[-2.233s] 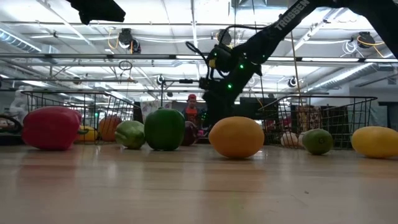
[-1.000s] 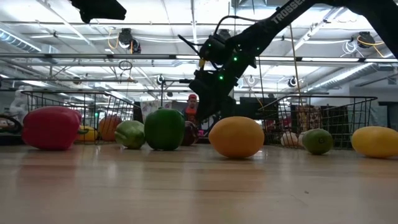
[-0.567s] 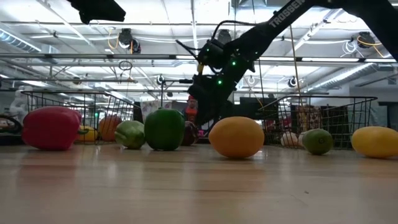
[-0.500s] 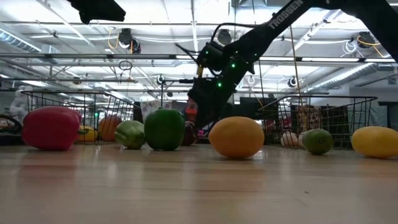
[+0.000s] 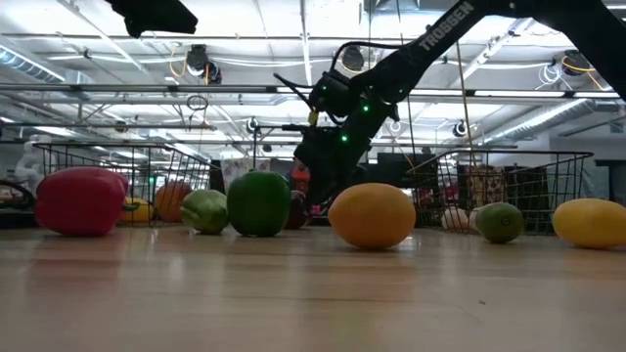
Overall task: Sort produce into baskets
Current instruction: Put the red apple into the left wire basket
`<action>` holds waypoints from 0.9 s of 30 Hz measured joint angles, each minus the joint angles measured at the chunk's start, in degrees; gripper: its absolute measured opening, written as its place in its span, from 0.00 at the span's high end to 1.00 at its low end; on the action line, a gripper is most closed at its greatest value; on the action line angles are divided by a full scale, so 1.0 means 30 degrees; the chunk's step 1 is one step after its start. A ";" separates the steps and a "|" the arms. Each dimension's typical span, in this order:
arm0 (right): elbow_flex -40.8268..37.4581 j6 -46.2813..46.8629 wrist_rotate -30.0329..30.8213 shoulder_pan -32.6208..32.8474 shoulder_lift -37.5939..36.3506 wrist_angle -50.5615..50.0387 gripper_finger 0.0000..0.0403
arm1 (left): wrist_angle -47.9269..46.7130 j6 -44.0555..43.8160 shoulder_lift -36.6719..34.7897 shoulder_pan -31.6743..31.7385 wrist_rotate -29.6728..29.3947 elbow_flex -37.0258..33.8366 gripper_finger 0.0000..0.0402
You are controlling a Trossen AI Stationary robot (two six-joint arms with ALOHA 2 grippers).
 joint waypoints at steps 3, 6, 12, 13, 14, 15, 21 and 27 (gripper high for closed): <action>0.0000 0.0249 0.0000 0.0000 0.0000 0.0585 0.73 | 0.0000 0.0007 0.0000 -0.0007 0.0000 0.0000 0.67; 0.0000 0.0461 -0.0001 0.0000 0.0000 0.0780 0.73 | 0.0000 0.0007 0.0000 -0.0007 0.0000 0.0000 0.67; 0.0000 0.0527 -0.0007 0.0000 0.0000 0.0774 0.77 | 0.0000 0.0007 0.0000 -0.0007 0.0000 0.0000 0.67; 0.0000 0.0527 -0.0007 0.0000 0.0000 0.0781 0.78 | 0.0000 0.0007 0.0000 -0.0007 0.0000 0.0000 0.67; 0.0000 0.0527 -0.0007 0.0000 0.0000 0.0781 0.80 | 0.0004 0.0007 0.0000 -0.0007 0.0000 0.0000 0.67; 0.0000 0.0527 -0.0007 0.0000 0.0000 0.0789 0.81 | 0.0000 0.0007 0.0000 -0.0002 0.0000 0.0000 0.67; 0.0000 0.0484 -0.0007 0.0000 0.0000 0.0810 0.92 | 0.0001 0.0015 0.0000 -0.0007 0.0000 0.0000 0.67; 0.0000 0.0158 0.0000 -0.0007 -0.0015 0.0818 0.99 | 0.0000 0.0015 0.0000 -0.0007 0.0000 0.0000 0.67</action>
